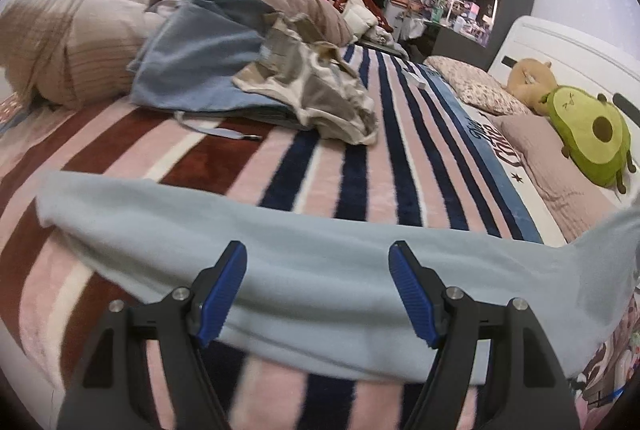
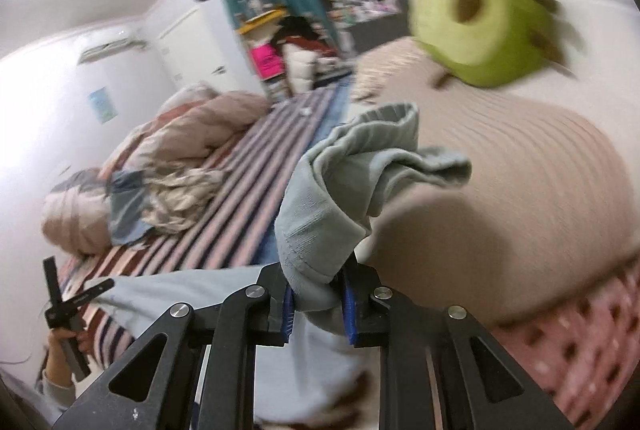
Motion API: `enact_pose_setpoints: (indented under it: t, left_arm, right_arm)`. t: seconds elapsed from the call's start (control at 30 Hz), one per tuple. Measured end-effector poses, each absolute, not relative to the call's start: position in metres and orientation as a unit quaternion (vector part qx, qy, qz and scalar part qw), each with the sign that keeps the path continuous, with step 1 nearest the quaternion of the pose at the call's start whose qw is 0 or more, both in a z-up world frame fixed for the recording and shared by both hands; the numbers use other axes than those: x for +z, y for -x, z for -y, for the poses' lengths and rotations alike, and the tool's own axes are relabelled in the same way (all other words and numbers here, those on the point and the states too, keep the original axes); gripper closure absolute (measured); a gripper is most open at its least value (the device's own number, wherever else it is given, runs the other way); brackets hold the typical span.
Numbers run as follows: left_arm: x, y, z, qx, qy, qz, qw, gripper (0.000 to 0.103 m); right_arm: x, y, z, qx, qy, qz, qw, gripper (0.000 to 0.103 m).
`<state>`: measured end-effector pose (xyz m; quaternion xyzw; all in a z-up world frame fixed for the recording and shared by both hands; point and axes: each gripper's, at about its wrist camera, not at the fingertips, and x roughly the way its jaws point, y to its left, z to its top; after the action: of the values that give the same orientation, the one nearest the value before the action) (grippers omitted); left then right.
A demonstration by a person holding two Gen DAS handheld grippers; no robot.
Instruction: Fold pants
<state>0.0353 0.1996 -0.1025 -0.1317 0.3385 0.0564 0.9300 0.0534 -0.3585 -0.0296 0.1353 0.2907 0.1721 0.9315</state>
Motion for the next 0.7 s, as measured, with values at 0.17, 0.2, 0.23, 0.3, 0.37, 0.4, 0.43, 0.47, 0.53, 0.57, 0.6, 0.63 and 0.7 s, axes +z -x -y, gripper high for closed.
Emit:
enact_pose_setpoints:
  t: [0.17, 0.2, 0.23, 0.3, 0.37, 0.4, 0.43, 0.47, 0.53, 0.57, 0.6, 0.63, 0.7]
  left_arm:
    - [-0.106, -0.010, -0.224, 0.067, 0.135, -0.330, 0.932, 0.033]
    - [-0.107, -0.007, -0.228, 0.069, 0.135, -0.330, 0.932, 0.033]
    - [-0.108, -0.002, -0.233, 0.071, 0.136, -0.330, 0.931, 0.033]
    - [-0.112, 0.004, -0.240, 0.072, 0.138, -0.331, 0.931, 0.033]
    - [-0.117, 0.009, -0.247, 0.077, 0.139, -0.334, 0.929, 0.033]
    - [-0.120, 0.011, -0.251, 0.081, 0.139, -0.336, 0.928, 0.033]
    - [-0.122, 0.012, -0.253, 0.082, 0.142, -0.338, 0.927, 0.032]
    - [-0.126, 0.013, -0.256, 0.080, 0.148, -0.341, 0.925, 0.032]
    - [-0.133, 0.011, -0.259, 0.064, 0.164, -0.347, 0.921, 0.032]
    - [-0.136, 0.010, -0.258, 0.051, 0.174, -0.350, 0.919, 0.032]
    - [-0.138, 0.008, -0.258, 0.042, 0.179, -0.350, 0.918, 0.032]
    - [-0.139, 0.006, -0.255, 0.032, 0.183, -0.349, 0.918, 0.032]
    - [-0.139, 0.002, -0.250, 0.018, 0.182, -0.347, 0.920, 0.032]
  right_arm:
    - [-0.010, -0.079, 0.255, 0.262, -0.059, -0.293, 0.918, 0.090]
    - [-0.010, -0.083, 0.237, 0.276, -0.050, -0.297, 0.913, 0.090]
    - [-0.012, -0.086, 0.218, 0.293, -0.039, -0.305, 0.905, 0.090]
    - [-0.020, -0.096, 0.168, 0.331, -0.012, -0.326, 0.885, 0.090]
    - [-0.032, -0.099, 0.134, 0.357, 0.010, -0.345, 0.868, 0.090]
    - [-0.042, -0.099, 0.118, 0.368, 0.020, -0.358, 0.858, 0.090]
    - [-0.056, -0.100, 0.095, 0.382, 0.036, -0.378, 0.843, 0.090]
    - [-0.070, -0.098, 0.078, 0.390, 0.051, -0.395, 0.830, 0.090]
    - [-0.094, -0.092, 0.058, 0.400, 0.077, -0.419, 0.811, 0.090]
    - [-0.107, -0.088, 0.047, 0.403, 0.094, -0.431, 0.802, 0.090]
    - [-0.117, -0.086, 0.037, 0.404, 0.107, -0.441, 0.795, 0.090]
    - [-0.124, -0.083, 0.031, 0.404, 0.115, -0.446, 0.790, 0.090]
    - [-0.128, -0.079, 0.031, 0.402, 0.124, -0.443, 0.792, 0.090]
